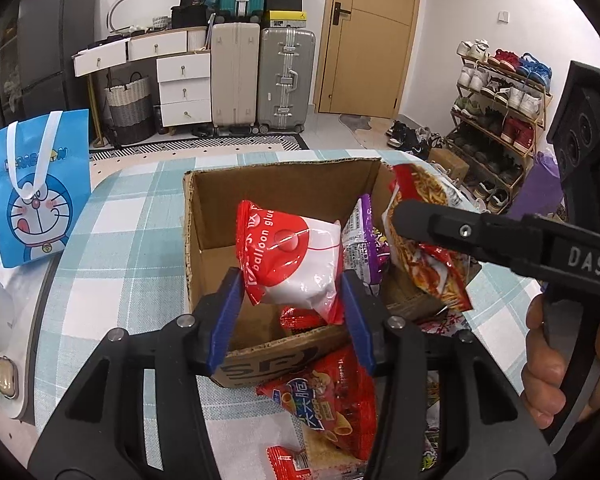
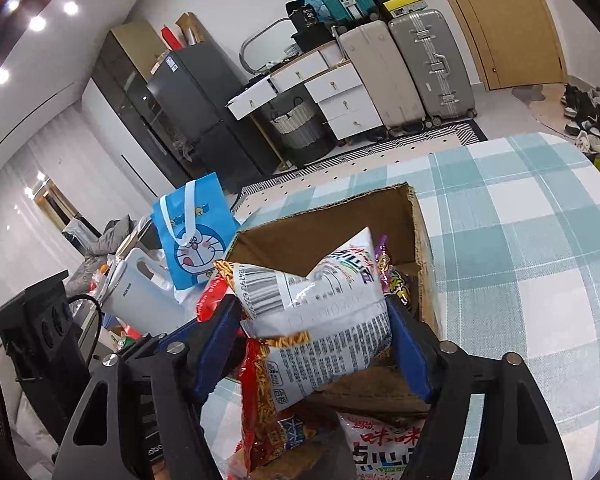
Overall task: Organize snacks
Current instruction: 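Carry both bags into the cardboard box and open both grippers, then withdraw both grippers from the box toward the remaining snacks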
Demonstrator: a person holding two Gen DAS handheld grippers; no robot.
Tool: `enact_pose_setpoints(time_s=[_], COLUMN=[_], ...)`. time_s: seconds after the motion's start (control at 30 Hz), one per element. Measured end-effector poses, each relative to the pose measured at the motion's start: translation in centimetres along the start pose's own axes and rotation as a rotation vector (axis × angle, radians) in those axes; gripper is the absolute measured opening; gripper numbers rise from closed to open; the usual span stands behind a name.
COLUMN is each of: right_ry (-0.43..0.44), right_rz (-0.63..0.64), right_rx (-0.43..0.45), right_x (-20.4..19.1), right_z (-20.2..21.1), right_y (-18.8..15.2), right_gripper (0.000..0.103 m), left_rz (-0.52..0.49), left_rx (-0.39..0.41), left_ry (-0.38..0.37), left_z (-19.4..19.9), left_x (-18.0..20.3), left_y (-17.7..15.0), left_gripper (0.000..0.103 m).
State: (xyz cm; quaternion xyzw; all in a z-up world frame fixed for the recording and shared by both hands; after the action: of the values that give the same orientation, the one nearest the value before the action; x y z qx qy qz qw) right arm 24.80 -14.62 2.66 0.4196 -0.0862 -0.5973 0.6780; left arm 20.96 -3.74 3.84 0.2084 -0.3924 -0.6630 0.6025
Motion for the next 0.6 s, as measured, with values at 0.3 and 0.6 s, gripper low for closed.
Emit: enact_pose_setpoints(time_s=[0.3,0.6], right_ry=[-0.02,-0.065], right_rz=[0.078,0.079], right_rx=[0.079,0.077], right_x=[-0.7,0.9], right_z=[2.9,5.8], right_y=[-0.6,-2.3], right_gripper=[0.095,0.102], left_rz=[-0.01,-0.015], left_rx=[0.025,0.018], left_ry=[0.014,-0.014], left_z=[1.1,3.8], left_x=[-0.3,0.6], left_y=[-0.6,-1.8], left_gripper=[0.081,0.099])
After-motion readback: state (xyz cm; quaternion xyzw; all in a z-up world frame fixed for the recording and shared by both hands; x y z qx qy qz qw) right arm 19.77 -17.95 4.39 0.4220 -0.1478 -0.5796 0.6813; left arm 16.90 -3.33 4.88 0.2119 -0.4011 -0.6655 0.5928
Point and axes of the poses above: each gripper's, at about its wrist camera, not at the fingertips, and z roughly against the way its jaws point, x to its right, y to its top, the point moved 1 cm from there along -z, roughly the way its jaws point, and after that the axes turned 10 degrees about -y, right-handed, at the moved point
